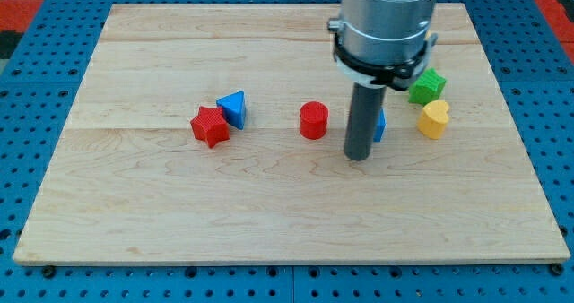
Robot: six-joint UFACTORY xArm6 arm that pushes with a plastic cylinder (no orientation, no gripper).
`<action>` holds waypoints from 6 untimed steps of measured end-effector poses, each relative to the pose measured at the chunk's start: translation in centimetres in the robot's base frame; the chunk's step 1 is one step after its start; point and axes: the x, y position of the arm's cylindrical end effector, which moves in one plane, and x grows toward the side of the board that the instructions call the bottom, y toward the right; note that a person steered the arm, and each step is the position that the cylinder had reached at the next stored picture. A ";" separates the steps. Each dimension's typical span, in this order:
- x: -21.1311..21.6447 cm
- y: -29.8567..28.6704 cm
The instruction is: Push the yellow hexagon green circle to the left side
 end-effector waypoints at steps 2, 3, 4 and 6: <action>-0.3 5.5; -0.5 9.9; -1.4 14.1; -6.8 17.3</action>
